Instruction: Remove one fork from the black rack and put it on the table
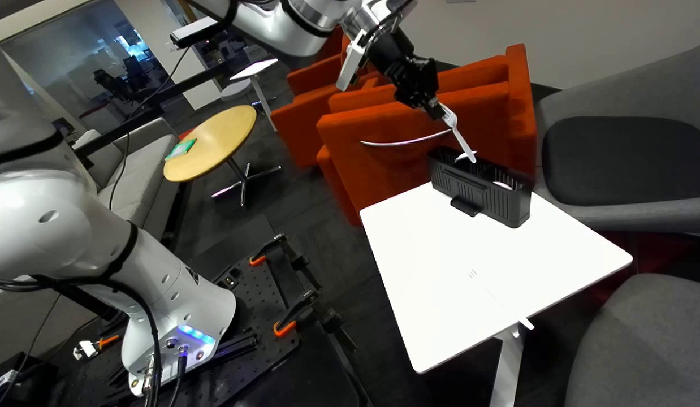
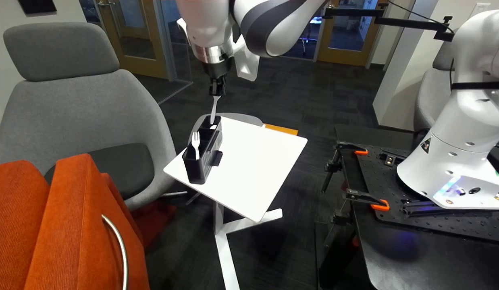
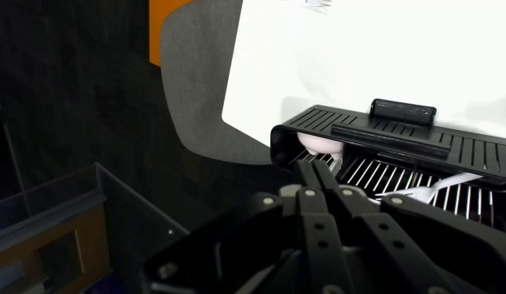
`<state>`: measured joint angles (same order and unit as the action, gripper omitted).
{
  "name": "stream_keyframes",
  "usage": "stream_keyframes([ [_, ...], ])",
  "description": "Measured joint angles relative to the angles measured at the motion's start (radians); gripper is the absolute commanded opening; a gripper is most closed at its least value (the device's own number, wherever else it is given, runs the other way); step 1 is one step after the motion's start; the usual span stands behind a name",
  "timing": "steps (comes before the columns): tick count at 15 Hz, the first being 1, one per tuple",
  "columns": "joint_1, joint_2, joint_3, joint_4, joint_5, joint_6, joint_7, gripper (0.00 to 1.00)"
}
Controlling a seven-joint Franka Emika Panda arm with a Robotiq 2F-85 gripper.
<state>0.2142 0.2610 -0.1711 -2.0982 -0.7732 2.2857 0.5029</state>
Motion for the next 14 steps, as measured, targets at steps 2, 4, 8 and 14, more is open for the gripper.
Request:
stream_keyframes([
  [2,-0.015,-0.063,0.016,-0.033,-0.010,-0.019,0.013,0.01],
  [4,-0.039,-0.134,0.034,-0.081,-0.011,-0.025,0.016,0.01],
  [8,-0.100,-0.278,0.067,-0.212,-0.011,-0.025,0.033,0.01],
  [14,-0.206,-0.412,0.081,-0.433,0.055,0.066,0.089,0.01],
])
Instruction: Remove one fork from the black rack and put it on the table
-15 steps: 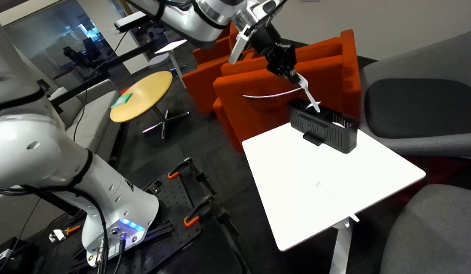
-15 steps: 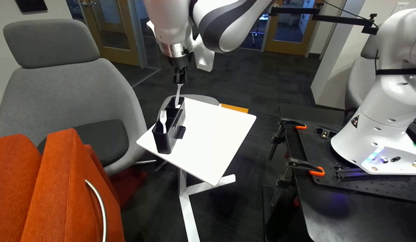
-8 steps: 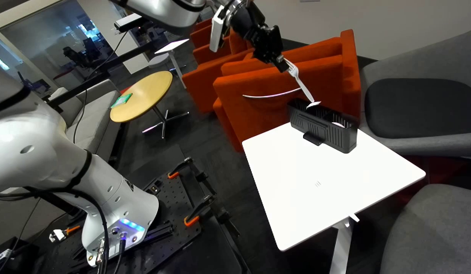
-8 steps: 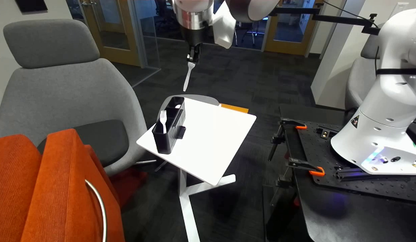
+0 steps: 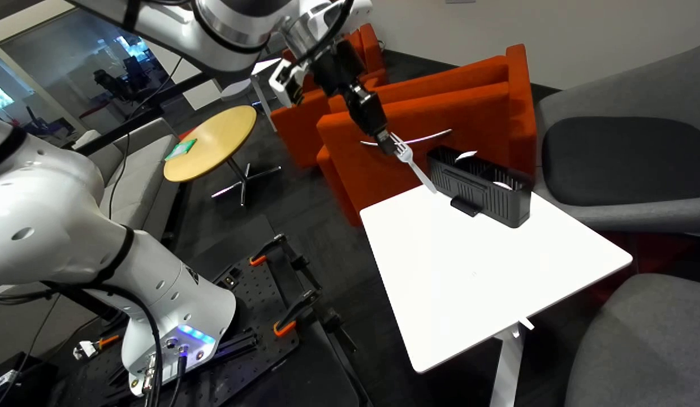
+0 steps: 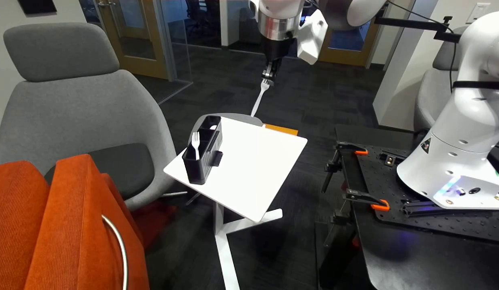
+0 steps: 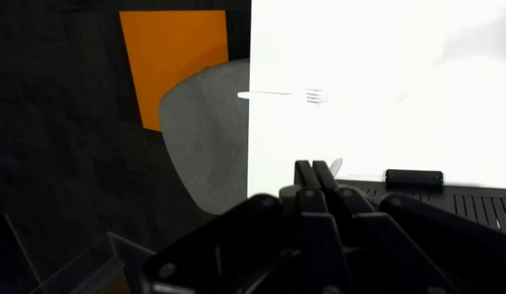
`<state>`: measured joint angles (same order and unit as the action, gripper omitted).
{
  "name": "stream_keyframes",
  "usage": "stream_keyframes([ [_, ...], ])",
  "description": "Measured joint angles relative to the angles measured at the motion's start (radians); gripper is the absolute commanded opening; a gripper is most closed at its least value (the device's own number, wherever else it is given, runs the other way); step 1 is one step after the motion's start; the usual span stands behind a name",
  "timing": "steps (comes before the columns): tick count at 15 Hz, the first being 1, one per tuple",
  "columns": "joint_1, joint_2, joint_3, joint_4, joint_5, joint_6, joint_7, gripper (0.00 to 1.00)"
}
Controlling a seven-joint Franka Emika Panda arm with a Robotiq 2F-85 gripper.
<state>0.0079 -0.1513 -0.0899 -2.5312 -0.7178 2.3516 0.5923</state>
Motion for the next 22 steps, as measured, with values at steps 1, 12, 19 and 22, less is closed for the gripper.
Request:
stream_keyframes([
  [1,-0.020,-0.006,-0.001,-0.036,0.019,0.040,0.005,0.01],
  [12,-0.150,0.271,-0.059,-0.252,0.200,0.814,0.090,0.01],
  [19,-0.547,0.615,0.214,-0.170,0.062,1.064,0.069,0.01],
  [22,-0.726,0.693,0.304,-0.108,-0.049,1.059,0.068,0.35],
])
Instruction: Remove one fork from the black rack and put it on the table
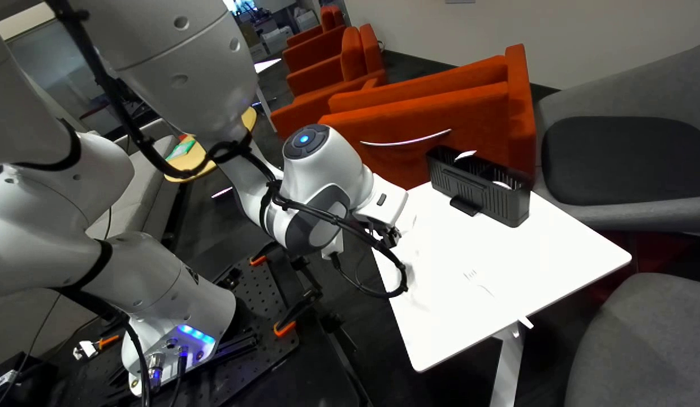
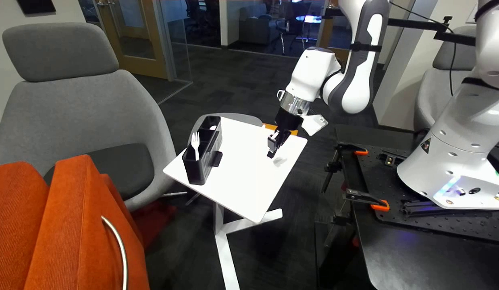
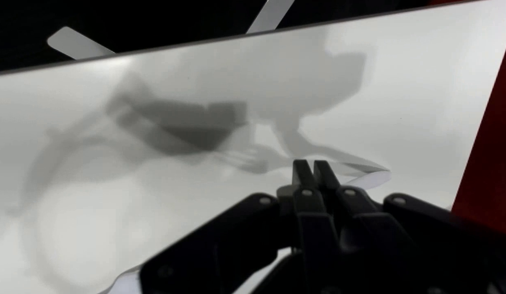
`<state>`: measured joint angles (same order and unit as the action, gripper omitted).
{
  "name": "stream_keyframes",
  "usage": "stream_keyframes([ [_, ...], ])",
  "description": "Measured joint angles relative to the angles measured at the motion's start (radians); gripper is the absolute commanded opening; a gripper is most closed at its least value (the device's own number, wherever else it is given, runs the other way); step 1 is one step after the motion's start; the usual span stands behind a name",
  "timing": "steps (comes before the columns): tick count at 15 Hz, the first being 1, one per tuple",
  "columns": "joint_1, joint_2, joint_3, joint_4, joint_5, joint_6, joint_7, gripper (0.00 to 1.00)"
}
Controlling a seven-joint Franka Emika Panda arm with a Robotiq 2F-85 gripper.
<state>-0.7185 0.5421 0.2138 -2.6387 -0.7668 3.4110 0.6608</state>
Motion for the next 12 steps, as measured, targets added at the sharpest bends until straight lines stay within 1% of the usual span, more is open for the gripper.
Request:
stream_keyframes([
  [3,-0.134,0.046,0.100,0.045,-0.078,-0.063,-0.001,0.58],
  [5,-0.210,0.053,0.188,0.061,-0.103,-0.142,-0.003,0.73],
  [8,-0.320,0.040,0.340,0.064,-0.107,-0.263,-0.013,0.95],
  [9,-0.354,0.028,0.389,0.063,-0.107,-0.301,-0.015,0.99],
  [12,-0.459,-0.028,0.541,0.060,-0.084,-0.428,-0.040,1.00],
])
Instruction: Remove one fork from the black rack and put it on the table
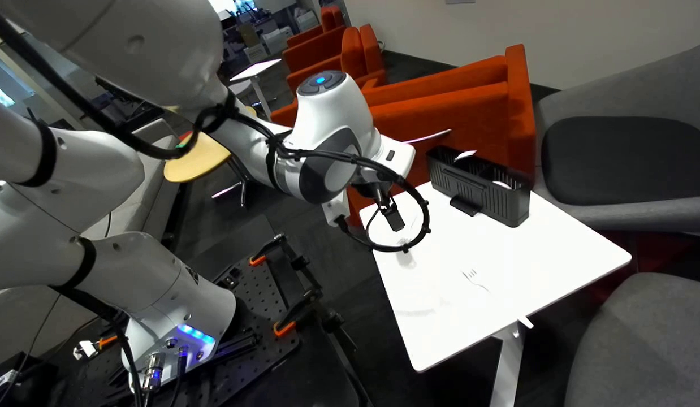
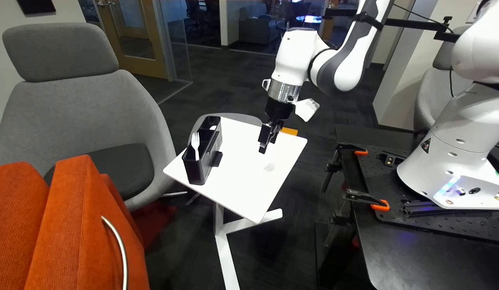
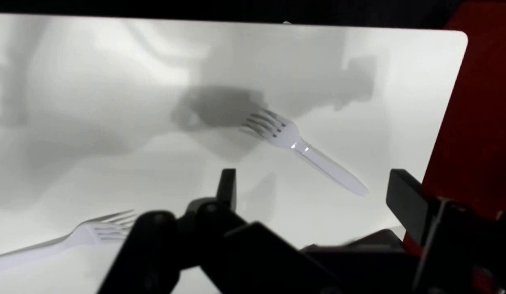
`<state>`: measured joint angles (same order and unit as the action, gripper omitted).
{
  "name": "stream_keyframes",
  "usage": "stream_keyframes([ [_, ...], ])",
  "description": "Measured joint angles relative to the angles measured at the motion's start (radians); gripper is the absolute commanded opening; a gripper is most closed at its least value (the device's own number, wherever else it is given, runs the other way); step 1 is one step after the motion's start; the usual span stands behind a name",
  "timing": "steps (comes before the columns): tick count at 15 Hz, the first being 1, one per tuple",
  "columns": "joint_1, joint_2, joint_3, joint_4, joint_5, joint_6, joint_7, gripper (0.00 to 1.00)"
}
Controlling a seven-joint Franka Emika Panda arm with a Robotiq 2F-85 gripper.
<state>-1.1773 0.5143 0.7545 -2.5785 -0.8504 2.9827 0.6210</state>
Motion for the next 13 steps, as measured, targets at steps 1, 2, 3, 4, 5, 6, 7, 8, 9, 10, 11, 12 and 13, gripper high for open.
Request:
stream_keyframes([
  [1,-0.034,-0.021,0.054,0.001,0.023,-0.052,-0.017,1.00],
  [2,-0.068,-0.044,0.111,0.003,0.051,-0.109,-0.038,1.00],
  [3,-0.101,-0.069,0.170,0.007,0.081,-0.168,-0.061,1.00],
  [4,-0.133,-0.095,0.229,0.015,0.112,-0.225,-0.089,1.00],
  [5,-0.160,-0.118,0.282,0.024,0.139,-0.273,-0.113,1.00],
  [6,-0.186,-0.142,0.332,0.036,0.164,-0.317,-0.136,1.00],
  [7,-0.210,-0.163,0.375,0.049,0.183,-0.354,-0.159,1.00],
  [8,-0.234,-0.185,0.416,0.062,0.200,-0.385,-0.181,1.00],
  [9,-0.258,-0.206,0.453,0.076,0.212,-0.409,-0.201,1.00],
  [10,-0.281,-0.224,0.485,0.088,0.217,-0.429,-0.218,1.00],
  [11,-0.301,-0.240,0.511,0.100,0.219,-0.443,-0.232,1.00],
  [12,-0.314,-0.252,0.529,0.108,0.222,-0.452,-0.244,1.00],
  [13,-0.320,-0.260,0.536,0.110,0.222,-0.453,-0.245,1.00],
])
